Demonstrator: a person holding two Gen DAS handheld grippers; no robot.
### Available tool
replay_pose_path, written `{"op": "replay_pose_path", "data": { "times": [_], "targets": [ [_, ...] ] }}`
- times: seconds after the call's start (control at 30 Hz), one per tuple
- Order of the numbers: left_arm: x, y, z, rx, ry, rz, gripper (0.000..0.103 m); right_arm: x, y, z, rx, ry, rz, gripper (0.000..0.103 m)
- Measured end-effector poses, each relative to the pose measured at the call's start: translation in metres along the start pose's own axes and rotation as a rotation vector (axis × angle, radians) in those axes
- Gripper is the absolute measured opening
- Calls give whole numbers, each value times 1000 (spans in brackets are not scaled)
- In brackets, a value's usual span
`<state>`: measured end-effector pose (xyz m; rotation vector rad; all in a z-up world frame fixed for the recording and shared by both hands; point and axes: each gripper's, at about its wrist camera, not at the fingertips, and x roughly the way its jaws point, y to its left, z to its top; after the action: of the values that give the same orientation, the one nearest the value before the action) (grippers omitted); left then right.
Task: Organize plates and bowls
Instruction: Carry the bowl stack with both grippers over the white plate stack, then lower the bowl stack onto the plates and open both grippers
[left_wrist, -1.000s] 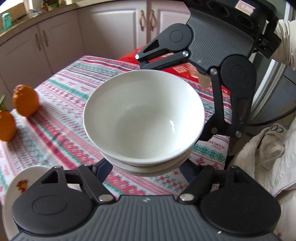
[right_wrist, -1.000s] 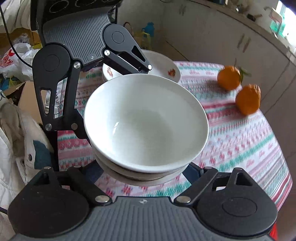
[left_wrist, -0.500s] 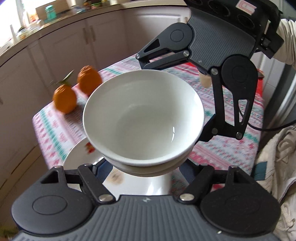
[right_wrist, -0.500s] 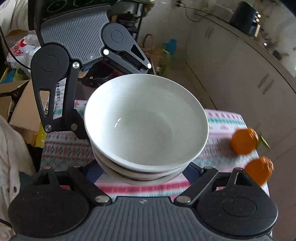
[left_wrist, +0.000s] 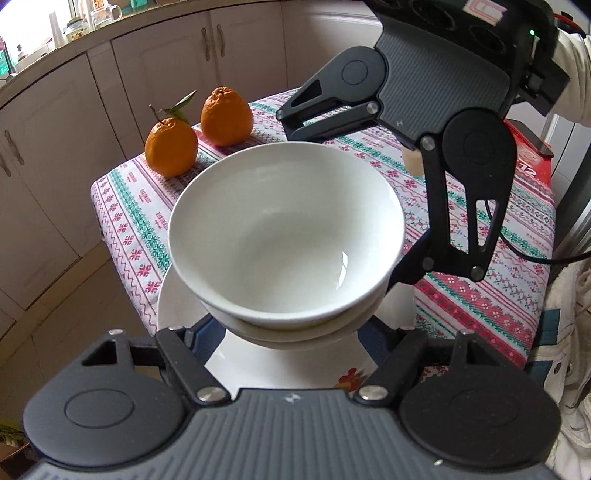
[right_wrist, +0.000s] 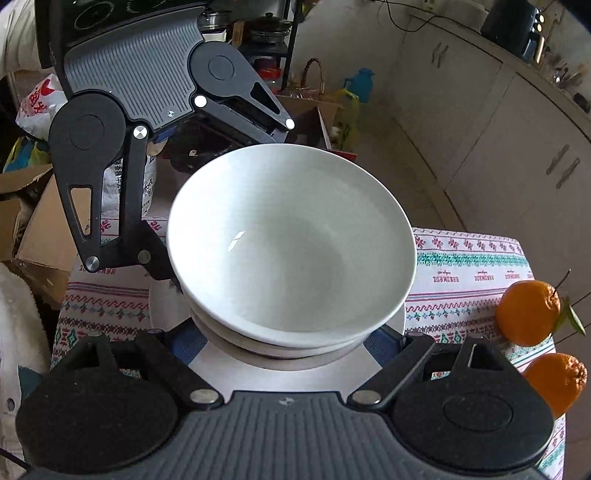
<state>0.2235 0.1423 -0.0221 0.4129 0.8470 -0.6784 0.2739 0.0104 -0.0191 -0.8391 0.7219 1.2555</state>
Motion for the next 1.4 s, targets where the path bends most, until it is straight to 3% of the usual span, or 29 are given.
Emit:
{"op": "replay_pose_path", "data": {
  "times": [0.63,0.77,0.97,1.1,1.17,1.3,1.4],
  "targets": [
    [2,2,-2,-8,-6,4,78,12,-8,-6,50,-15,19,93],
    [-2,-3,-4,-2,-20,38,82,9,-3,-6,51,-25,17,103],
    [-17,-14,-13,-29,-40,117,92,-3,12,-12,62,-17,-30,103],
    [-38,-33,-20,-64,-88,188,94,-28,32,-22,87,-37,-107,103],
    [-49,-49,-23,-78,-123,261,99,-41,43,-28,120,-51,-168,103],
    [-69,-81,-28,-177,-227,381,102,-66,67,-44,259,-79,-309,103],
    [-78,-107,-31,-281,-299,452,102,-82,86,-54,436,-97,-445,103]
  ]
}}
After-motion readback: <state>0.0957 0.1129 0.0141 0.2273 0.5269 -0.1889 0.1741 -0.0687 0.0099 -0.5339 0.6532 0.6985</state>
